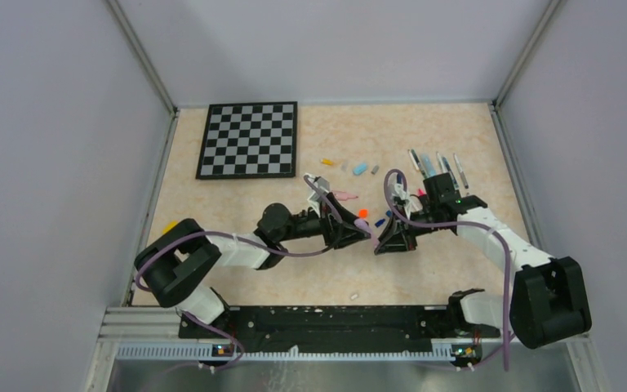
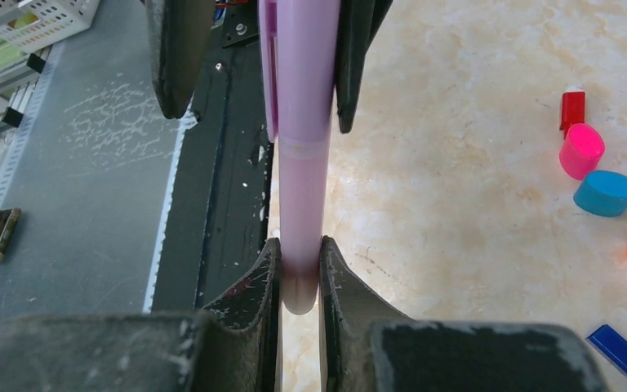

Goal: Open the pen caps
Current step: Open the pen cap from the pen.

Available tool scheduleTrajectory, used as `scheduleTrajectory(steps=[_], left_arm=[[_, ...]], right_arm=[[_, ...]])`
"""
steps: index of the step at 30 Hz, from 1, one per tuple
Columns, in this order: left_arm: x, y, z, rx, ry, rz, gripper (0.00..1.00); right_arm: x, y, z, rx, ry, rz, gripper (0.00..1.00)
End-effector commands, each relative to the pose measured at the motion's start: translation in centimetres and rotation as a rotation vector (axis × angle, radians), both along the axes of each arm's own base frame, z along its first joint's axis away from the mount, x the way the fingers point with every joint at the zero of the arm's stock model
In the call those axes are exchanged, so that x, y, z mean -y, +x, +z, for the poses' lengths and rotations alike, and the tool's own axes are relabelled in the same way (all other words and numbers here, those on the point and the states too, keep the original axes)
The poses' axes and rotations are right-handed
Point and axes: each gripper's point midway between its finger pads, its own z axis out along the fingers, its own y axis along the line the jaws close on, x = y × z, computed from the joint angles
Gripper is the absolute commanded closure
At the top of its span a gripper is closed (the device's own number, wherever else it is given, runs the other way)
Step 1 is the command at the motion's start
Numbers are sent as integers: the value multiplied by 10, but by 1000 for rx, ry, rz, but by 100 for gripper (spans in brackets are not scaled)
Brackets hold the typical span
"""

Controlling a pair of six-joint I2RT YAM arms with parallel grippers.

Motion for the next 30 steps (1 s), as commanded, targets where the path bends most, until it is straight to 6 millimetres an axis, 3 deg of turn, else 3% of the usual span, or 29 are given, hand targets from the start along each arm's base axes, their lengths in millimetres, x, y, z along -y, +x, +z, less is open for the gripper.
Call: scheduleTrajectory(steps=[1, 4, 6, 7, 10, 12, 17, 20, 22, 23, 25, 30], left_arm=[[4, -6, 28, 71, -92, -68, 57], [5, -8, 26, 60, -96, -86, 85], [5, -8, 28, 61, -105, -87, 98], [5, -7, 28, 59, -109, -83, 100], [5, -5, 29, 50, -116, -69, 100], [5, -4, 27, 38, -120, -58, 100], [8, 0, 27, 28, -136, -28, 100], [11, 2, 27, 19, -142, -20, 100], [12, 5, 27, 17, -147, -10, 100], [12, 6, 28, 20, -152, -2, 100], [11, 10, 33, 38, -166, 28, 100], [-2, 44, 63, 128, -216, 199, 100]], right_arm=[[-8, 4, 19, 66, 61, 46, 100], [-8, 3, 18, 61, 60, 45, 100], [-8, 4, 19, 55, 59, 41, 100], [-9, 4, 19, 46, 60, 37, 100], [-14, 11, 29, 9, 92, 8, 68], [-17, 9, 38, -29, 133, 12, 55], [-20, 11, 44, -71, 165, -1, 48], [-21, 12, 44, -77, 169, -7, 50], [-21, 13, 43, -81, 166, -15, 59], [-21, 13, 42, -83, 164, -18, 68], [-21, 15, 40, -84, 161, -19, 99], [-19, 17, 28, -93, 102, -32, 100]])
